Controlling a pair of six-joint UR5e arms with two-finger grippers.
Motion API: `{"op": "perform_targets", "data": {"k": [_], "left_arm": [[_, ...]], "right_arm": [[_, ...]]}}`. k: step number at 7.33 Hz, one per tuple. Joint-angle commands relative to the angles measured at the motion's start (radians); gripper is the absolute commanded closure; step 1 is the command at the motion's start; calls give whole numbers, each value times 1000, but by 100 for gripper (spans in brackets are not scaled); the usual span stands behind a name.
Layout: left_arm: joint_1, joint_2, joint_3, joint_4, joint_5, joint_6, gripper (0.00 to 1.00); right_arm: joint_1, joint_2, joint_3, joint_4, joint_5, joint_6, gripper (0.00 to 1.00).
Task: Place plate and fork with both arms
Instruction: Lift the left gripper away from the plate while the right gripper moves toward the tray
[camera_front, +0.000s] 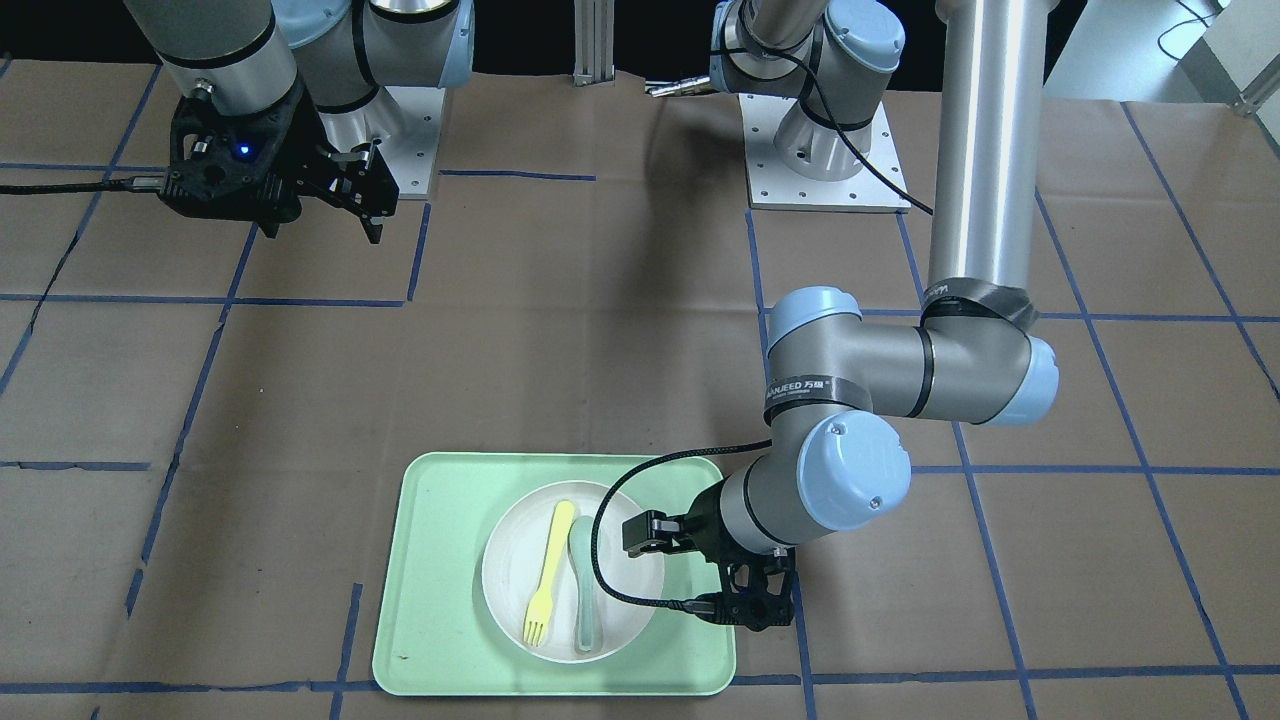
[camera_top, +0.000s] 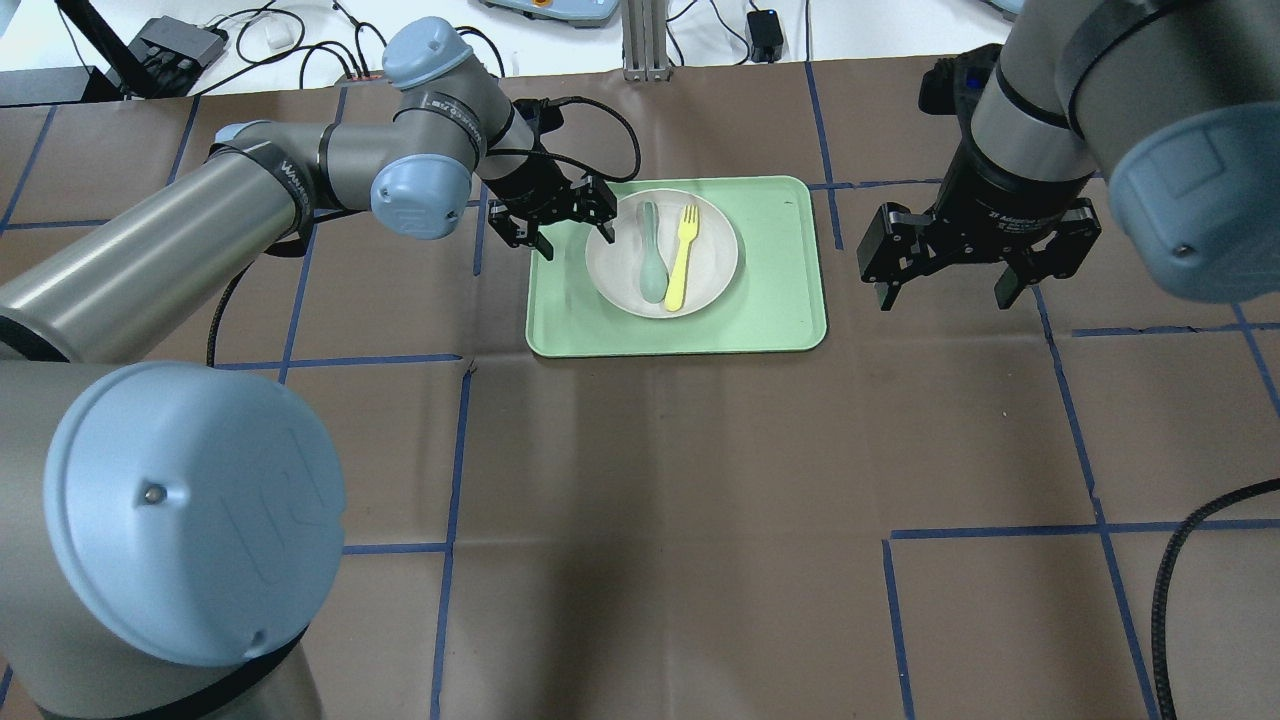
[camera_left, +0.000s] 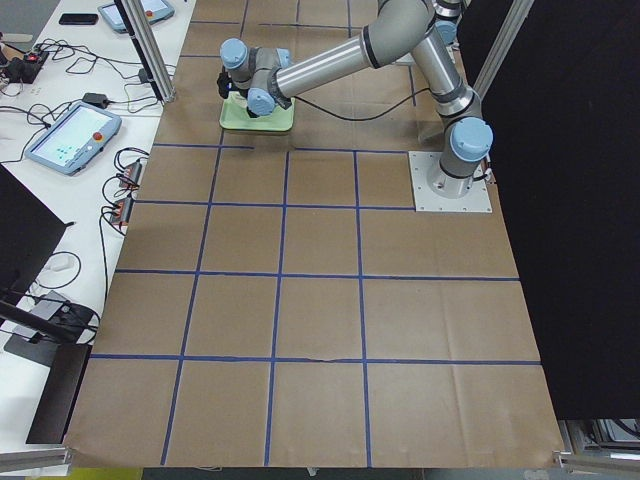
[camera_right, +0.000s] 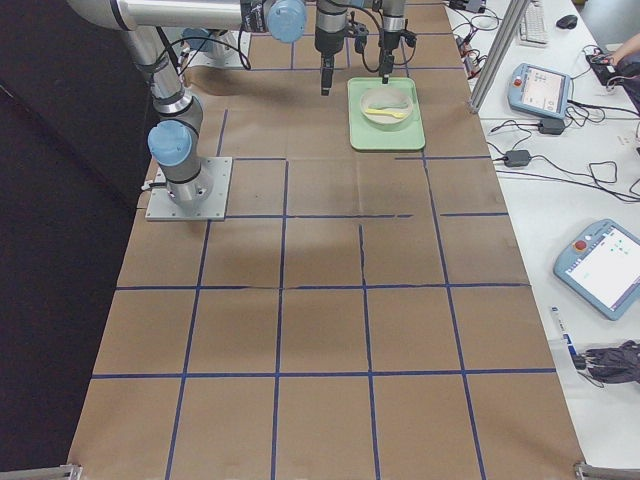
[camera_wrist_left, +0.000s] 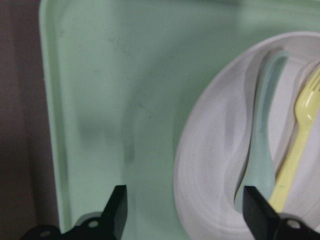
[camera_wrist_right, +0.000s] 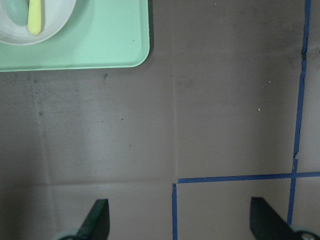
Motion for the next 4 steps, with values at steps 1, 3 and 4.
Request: {"op": "perform_targets", "data": {"k": [1,3,4], "left_arm": [[11,172,-11,-170,145,17,1],[23,341,-13,-409,307,103,1],[28,425,-13,-536,328,108,1]], "right_arm": [[0,1,-2,-2,2,1,0],[0,1,-5,-2,21,7,0],[0,1,-5,-2,21,9,0]]}}
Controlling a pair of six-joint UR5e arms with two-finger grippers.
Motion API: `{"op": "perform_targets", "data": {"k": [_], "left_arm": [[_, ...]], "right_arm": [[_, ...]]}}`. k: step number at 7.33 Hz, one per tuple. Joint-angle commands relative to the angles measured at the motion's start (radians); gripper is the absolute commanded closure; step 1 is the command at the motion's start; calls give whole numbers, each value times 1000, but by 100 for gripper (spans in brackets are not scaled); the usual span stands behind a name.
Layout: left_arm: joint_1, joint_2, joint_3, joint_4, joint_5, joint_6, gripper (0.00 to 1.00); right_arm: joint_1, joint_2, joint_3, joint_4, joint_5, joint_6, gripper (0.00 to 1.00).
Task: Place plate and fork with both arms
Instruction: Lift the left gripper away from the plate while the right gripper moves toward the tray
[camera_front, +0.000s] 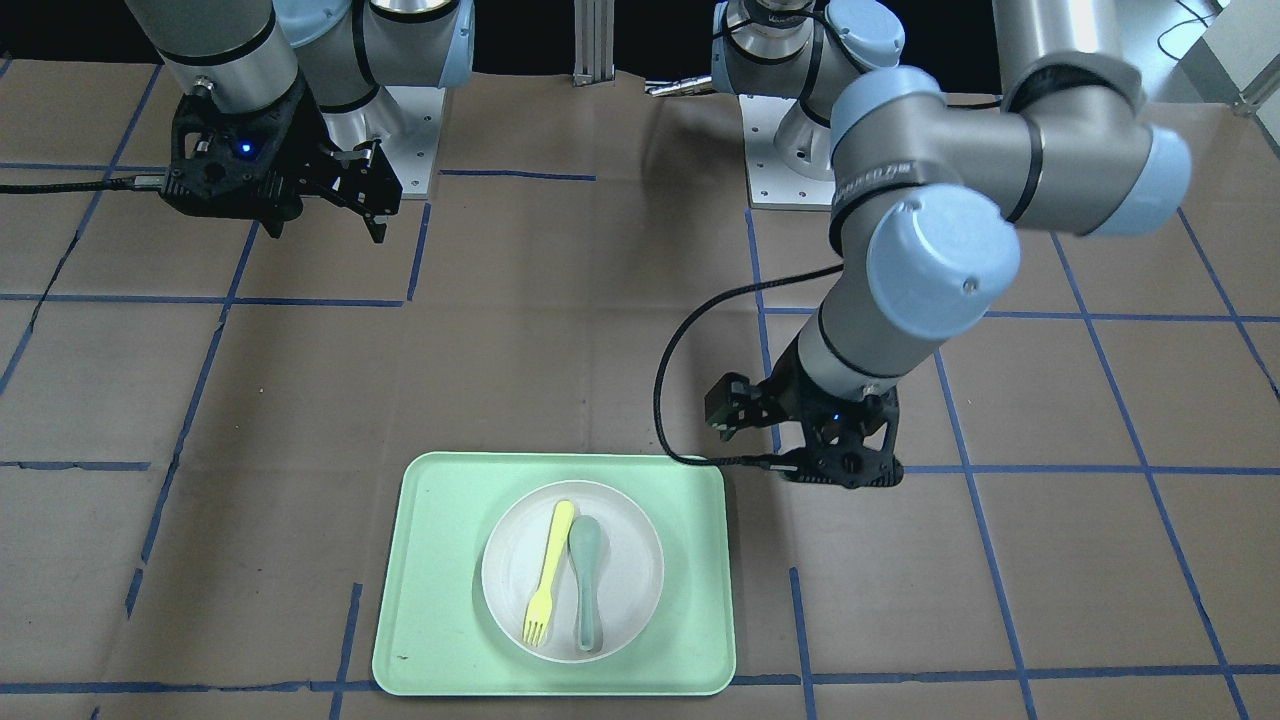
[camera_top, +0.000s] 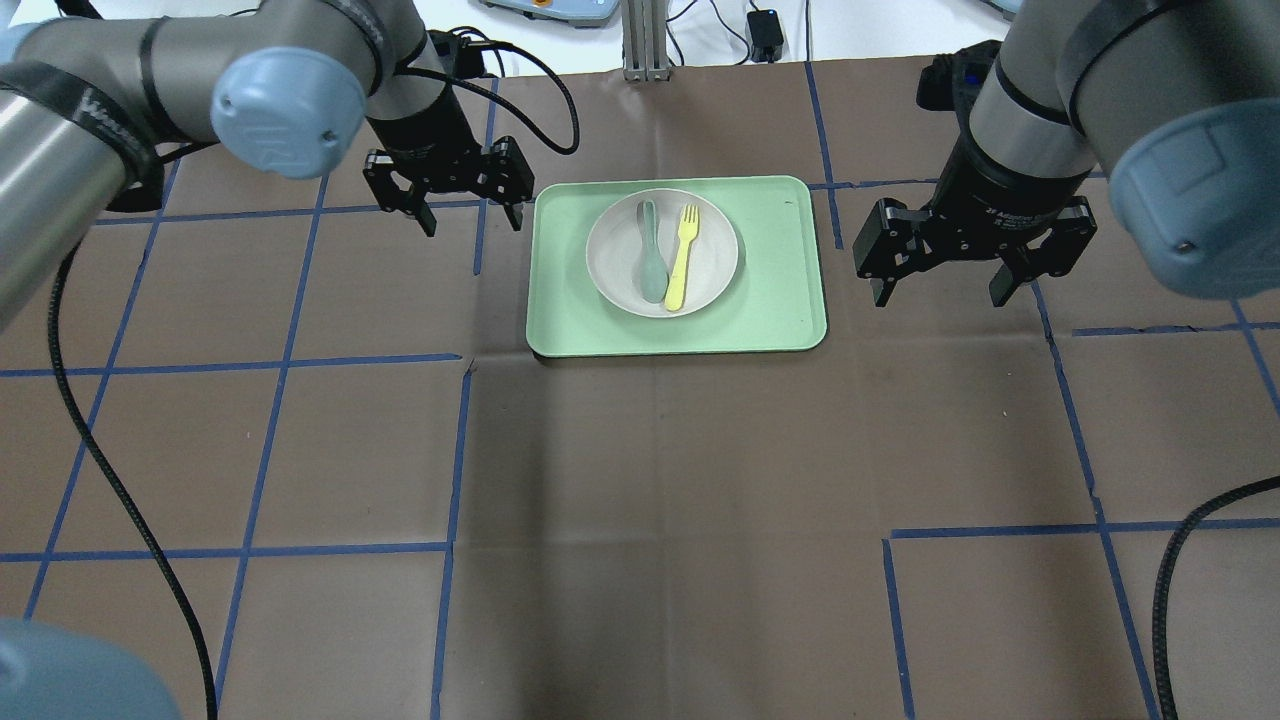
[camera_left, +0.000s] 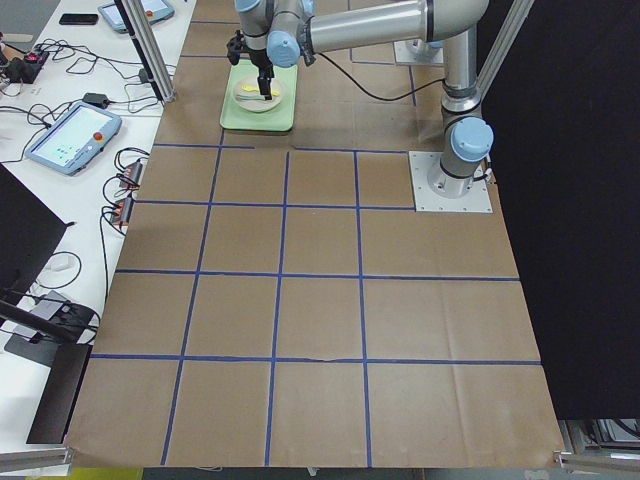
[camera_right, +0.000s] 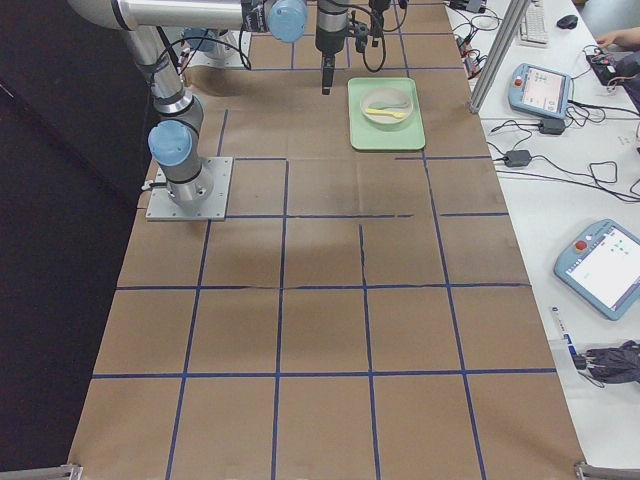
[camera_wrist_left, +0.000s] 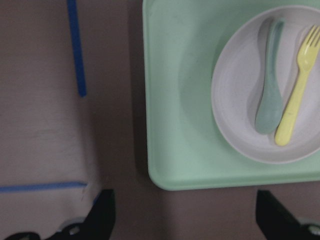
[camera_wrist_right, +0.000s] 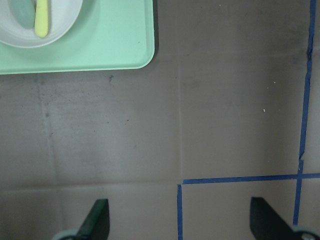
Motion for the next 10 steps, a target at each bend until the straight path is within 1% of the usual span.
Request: {"op": "perform_targets", "data": {"k": [1,2,3,4,5,6,9,10], "left_arm": [[27,175,-5,-238,76,45,1],[74,232,-26,-287,84,108,1],[133,299,-71,-302,84,198,1],[164,346,-138,-291,81,237,1],[168,395,-189,-282,80,237,1],[167,404,-188,-251,78,240,1],[158,377,-162,-245,67,242,1],[156,377,-156,-245,67,242,1]], "right_arm": [[0,2,-4,-11,7,3,0],[0,2,-4,-15,-7,3,0],[2,12,-13,-17,-2,3,0],[2,50,-52,-3,-5,4,0],[8,98,-114,11,-2,4,0],[21,141,-161,21,-8,6,0],[41,187,-182,2,1,16,0],[64,222,-200,-20,2,60,0]]}}
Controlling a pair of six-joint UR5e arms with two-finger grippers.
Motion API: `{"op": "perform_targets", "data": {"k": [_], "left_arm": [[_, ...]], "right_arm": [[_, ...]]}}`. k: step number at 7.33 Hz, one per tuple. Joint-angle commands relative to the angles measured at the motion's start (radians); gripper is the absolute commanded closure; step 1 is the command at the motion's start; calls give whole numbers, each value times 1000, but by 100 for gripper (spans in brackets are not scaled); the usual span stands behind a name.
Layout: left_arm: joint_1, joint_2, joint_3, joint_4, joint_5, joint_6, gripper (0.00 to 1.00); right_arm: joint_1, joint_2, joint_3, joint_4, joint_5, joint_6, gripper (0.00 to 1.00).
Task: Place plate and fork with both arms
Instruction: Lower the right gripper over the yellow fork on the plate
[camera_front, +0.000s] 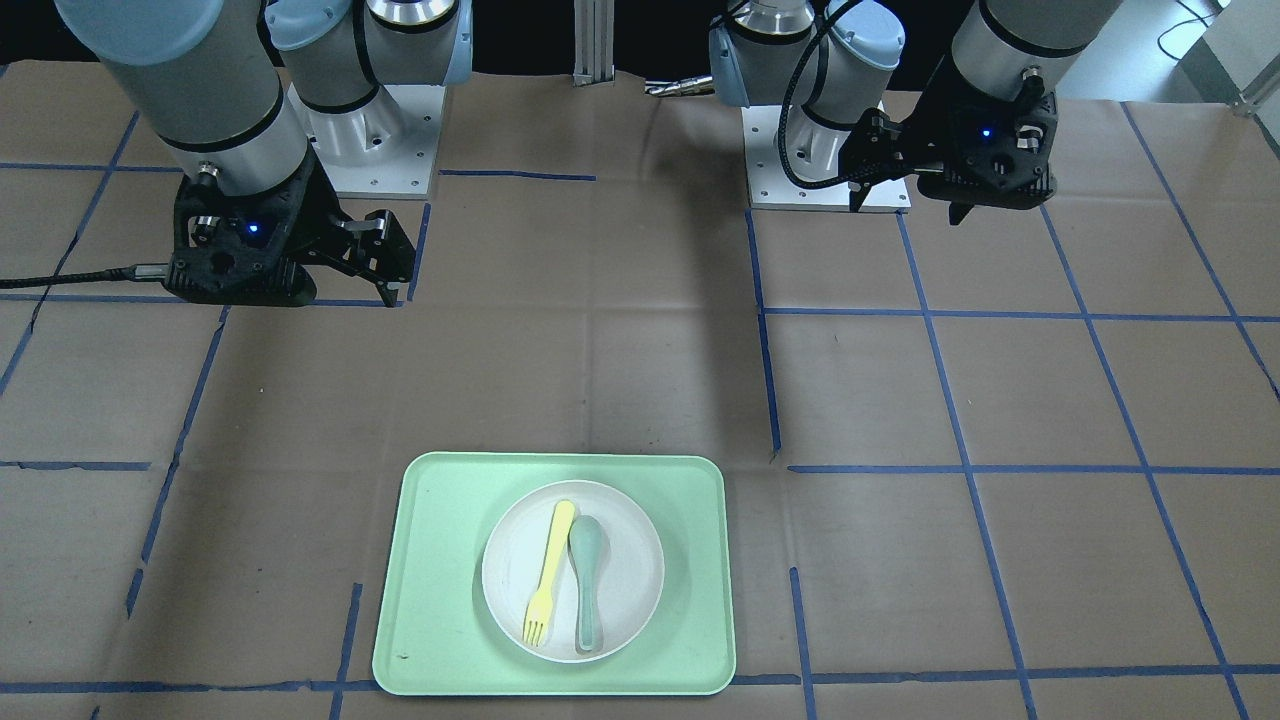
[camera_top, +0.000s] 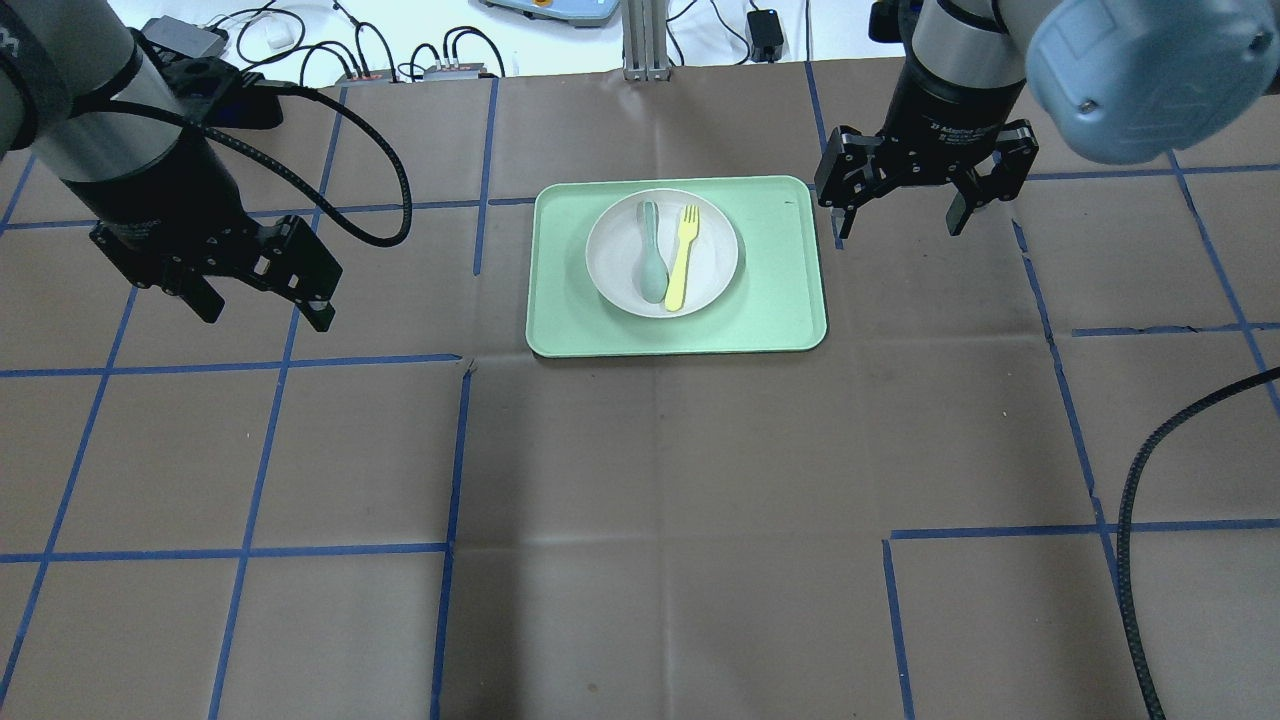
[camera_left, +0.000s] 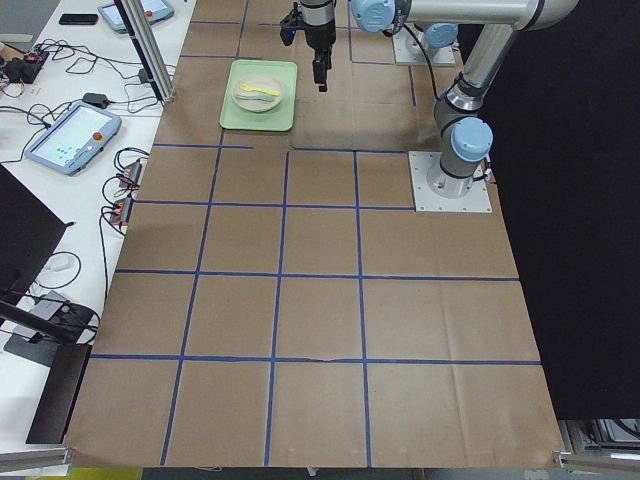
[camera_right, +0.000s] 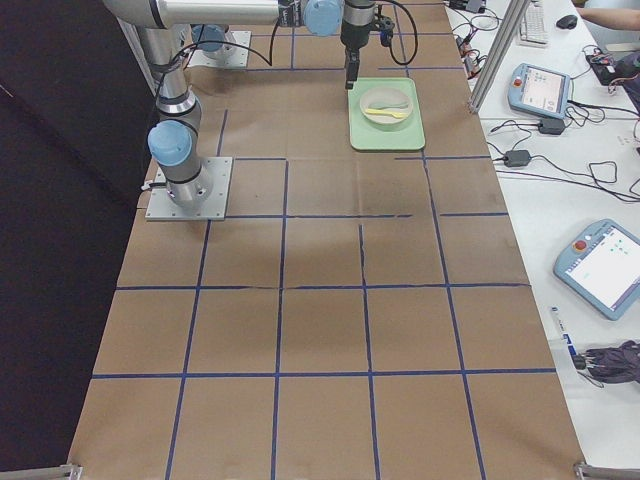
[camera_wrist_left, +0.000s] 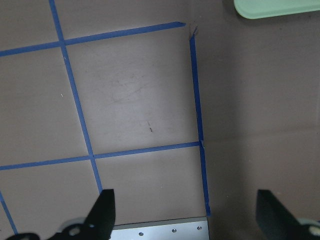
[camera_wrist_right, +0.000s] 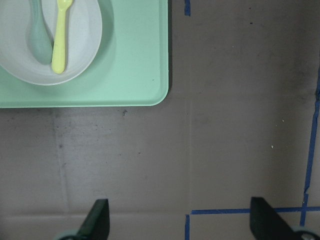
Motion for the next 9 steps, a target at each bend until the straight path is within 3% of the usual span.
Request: {"op": "perform_targets", "data": {"k": [1,4,6,9], "left_arm": [[-9,-1,8,0,-1,-2,1],[-33,1,8,2,8,0,1],[-33,1,8,0,9,1,1],[-33,10,5,-1,9,3,1]], "right_arm": [[59,95,-57,-42,-2,63,0],[163,292,-229,-74,4,213,0],[214,405,-290,-143,0,276,1],[225,499,-289,-229,1,316,20]]}}
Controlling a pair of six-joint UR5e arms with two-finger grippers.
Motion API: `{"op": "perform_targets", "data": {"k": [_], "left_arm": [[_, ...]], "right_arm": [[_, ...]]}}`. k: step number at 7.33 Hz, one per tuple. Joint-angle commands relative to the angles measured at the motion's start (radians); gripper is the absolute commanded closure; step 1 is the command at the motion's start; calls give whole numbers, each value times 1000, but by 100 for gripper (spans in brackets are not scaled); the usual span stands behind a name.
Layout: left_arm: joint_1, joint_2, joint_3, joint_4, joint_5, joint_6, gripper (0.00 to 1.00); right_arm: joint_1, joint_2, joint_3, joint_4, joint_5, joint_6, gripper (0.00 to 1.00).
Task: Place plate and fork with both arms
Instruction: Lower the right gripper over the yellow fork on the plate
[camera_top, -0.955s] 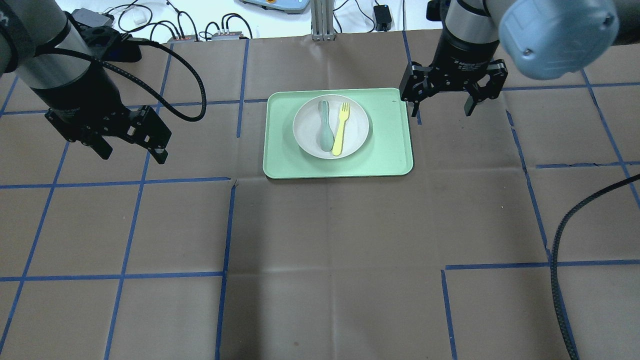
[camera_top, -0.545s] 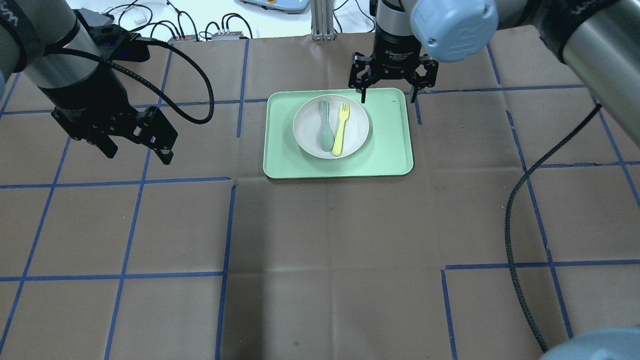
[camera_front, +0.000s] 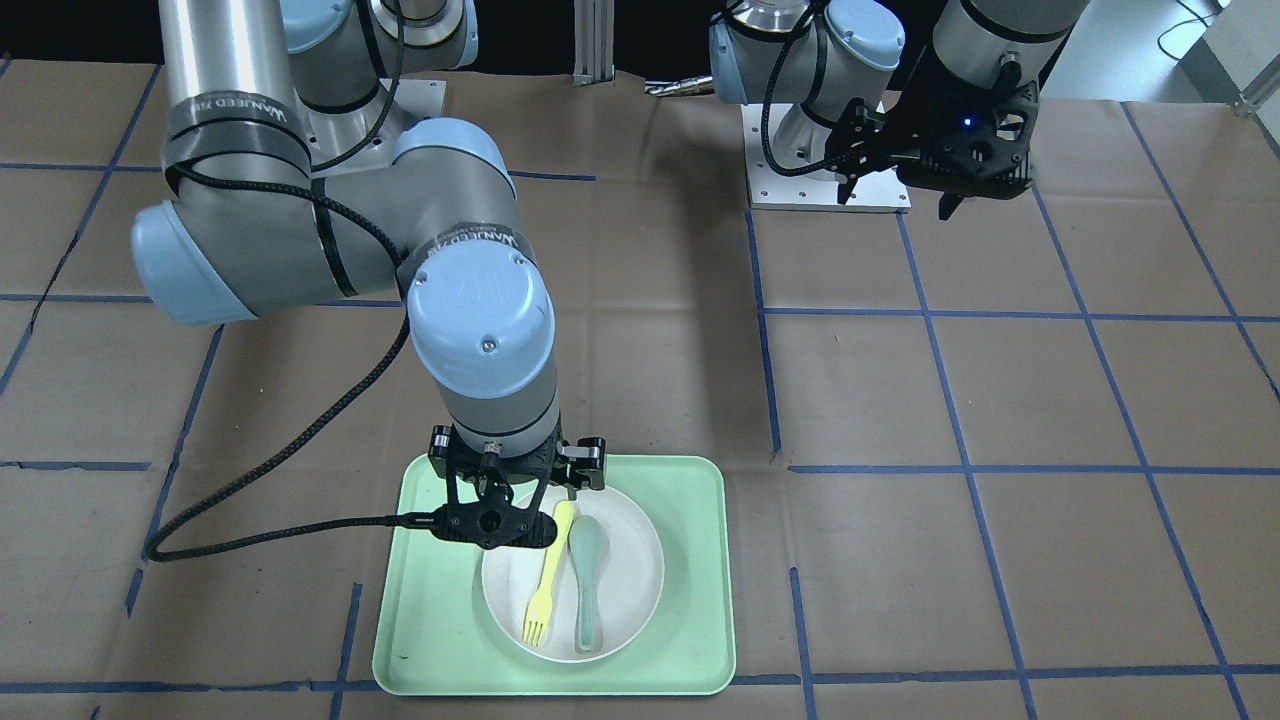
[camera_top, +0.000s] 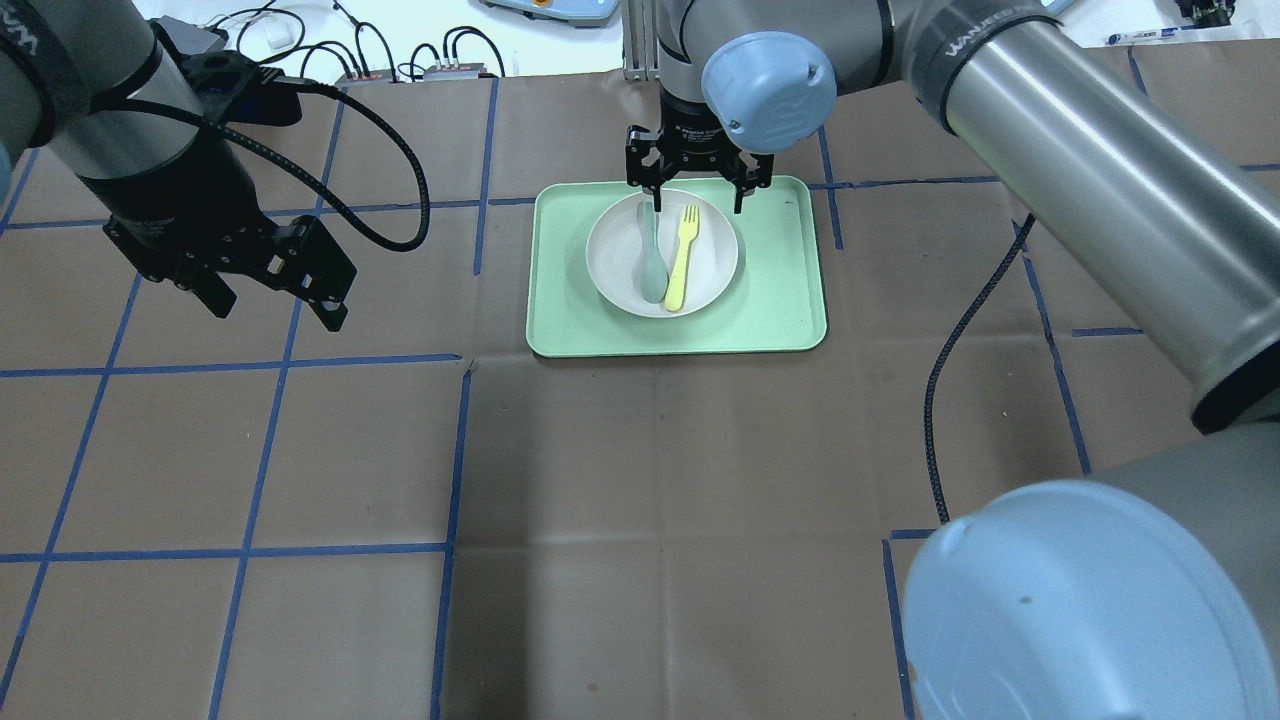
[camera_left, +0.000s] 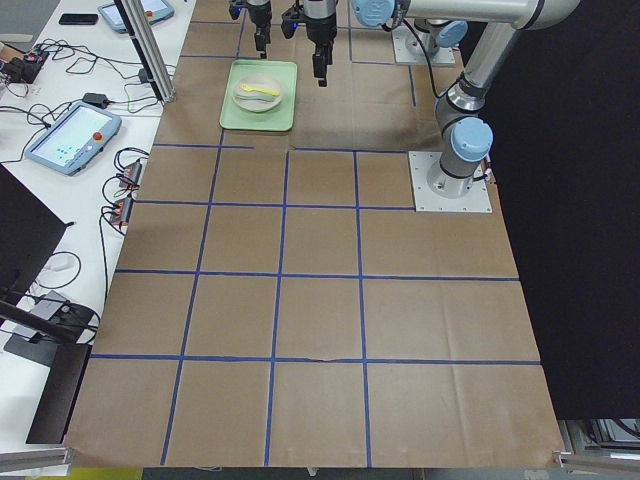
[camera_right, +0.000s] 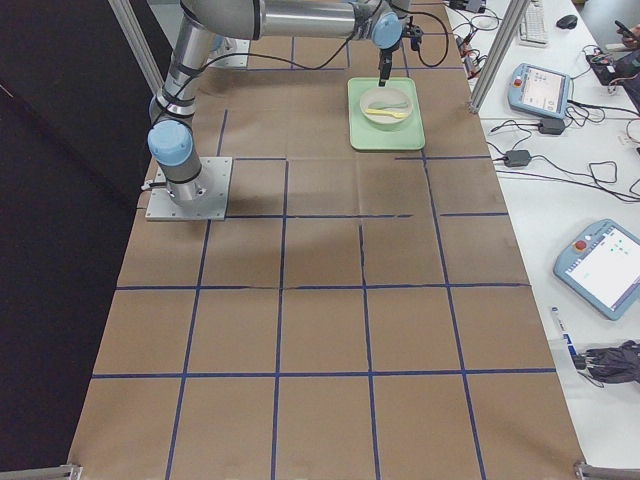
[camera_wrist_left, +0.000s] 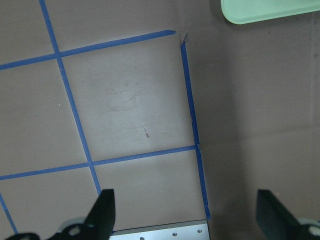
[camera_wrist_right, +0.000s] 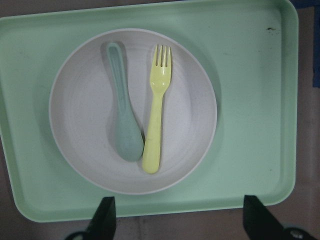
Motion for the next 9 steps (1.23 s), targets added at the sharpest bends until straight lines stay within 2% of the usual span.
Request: {"op": "perform_targets", "data": {"k": [1,3,6,9], "left_arm": [[0,-1,1,1,-1,1,1],[0,-2,1,-1,-1,1,1],[0,-1,-4,1,-1,1,1],[0,-1,-2,1,-1,1,1]], "right_arm": [[9,70,0,-74,-3,35,22],[18,135,1,-151,-12,38,36],[18,153,10,-153,-11,38,48],[16,182,10,-161,-11,39,50]]}}
